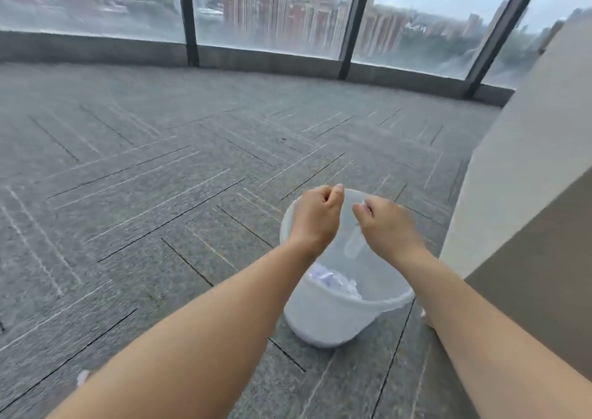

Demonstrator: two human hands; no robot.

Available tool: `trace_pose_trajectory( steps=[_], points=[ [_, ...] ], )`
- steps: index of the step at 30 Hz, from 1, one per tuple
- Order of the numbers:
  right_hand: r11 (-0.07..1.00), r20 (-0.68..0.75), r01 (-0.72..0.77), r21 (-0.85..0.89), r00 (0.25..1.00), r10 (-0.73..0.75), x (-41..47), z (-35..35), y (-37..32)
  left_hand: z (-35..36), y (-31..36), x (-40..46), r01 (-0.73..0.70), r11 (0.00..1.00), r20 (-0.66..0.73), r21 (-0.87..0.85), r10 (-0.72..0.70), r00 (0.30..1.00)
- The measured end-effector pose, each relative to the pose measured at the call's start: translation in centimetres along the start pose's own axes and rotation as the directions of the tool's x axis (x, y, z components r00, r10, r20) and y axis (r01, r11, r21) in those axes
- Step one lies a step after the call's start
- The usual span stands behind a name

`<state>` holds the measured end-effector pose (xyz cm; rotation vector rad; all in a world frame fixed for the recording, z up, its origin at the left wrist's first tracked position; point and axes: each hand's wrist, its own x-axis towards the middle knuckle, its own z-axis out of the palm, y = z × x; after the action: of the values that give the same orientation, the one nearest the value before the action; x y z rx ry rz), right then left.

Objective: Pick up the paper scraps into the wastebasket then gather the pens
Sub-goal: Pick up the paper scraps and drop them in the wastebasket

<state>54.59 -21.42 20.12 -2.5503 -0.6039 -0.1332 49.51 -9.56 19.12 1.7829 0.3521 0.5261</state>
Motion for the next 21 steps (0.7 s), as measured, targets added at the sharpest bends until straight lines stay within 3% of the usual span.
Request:
trace_pose_trajectory(
  steps=[5,8,13,17,21],
  points=[
    [0.983,0.203,-0.156,0.098,0.970,0.133,-0.6,-0.5,3.8,4.1,-0.5,0.5,0.170,0.977,0.170,0.131,-0.191,0.967],
    [0.965,0.242,-0.187,0.184,0.960,0.141,-1.0,-0.9,4.3,4.5,-0.8,-0.2,0.210,0.966,0.203,0.149,-0.238,0.950],
    [0.962,0.152,-0.137,0.237,0.983,0.102,-1.2,-0.8,4.4,3.8,-2.0,-0.4,0.167,0.968,0.103,0.186,-0.188,0.977],
    [0.980,0.245,-0.134,0.148,0.965,0.094,-1.0,-0.2,4.0,2.3,-1.8,-1.4,0.088,0.977,0.010,0.193,-0.092,0.996],
    [0.966,0.254,-0.167,0.197,0.960,0.114,-1.3,-0.2,1.9,0.3,-1.8,-2.4,0.020,0.986,-0.033,0.168,-0.015,0.999]
  ],
)
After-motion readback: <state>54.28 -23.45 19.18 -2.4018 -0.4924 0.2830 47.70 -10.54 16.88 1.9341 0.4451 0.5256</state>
